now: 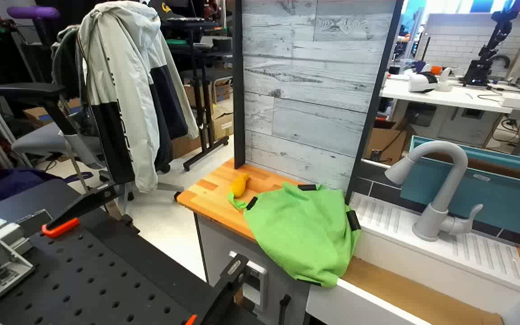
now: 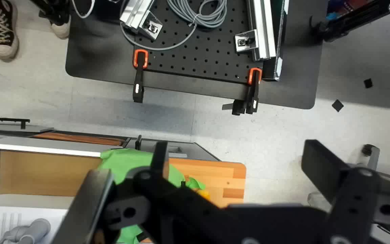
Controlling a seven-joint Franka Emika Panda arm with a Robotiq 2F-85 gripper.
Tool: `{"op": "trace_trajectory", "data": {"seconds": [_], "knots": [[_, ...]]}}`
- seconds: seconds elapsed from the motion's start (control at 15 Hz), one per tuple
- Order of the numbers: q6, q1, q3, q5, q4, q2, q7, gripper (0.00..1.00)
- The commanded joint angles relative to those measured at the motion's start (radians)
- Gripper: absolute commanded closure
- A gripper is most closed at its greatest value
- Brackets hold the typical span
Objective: Fold the green cloth
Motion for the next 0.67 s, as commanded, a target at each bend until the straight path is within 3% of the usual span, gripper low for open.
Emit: {"op": "trace_trajectory", "data": {"seconds": [0.0, 0.6], "knots": [[-0.003, -0.02, 0.018, 0.003, 0.003, 0.001, -0.003, 0.0], [0.02, -0.019, 0.019, -0.001, -0.002, 0.006, -0.008, 0.0]]}}
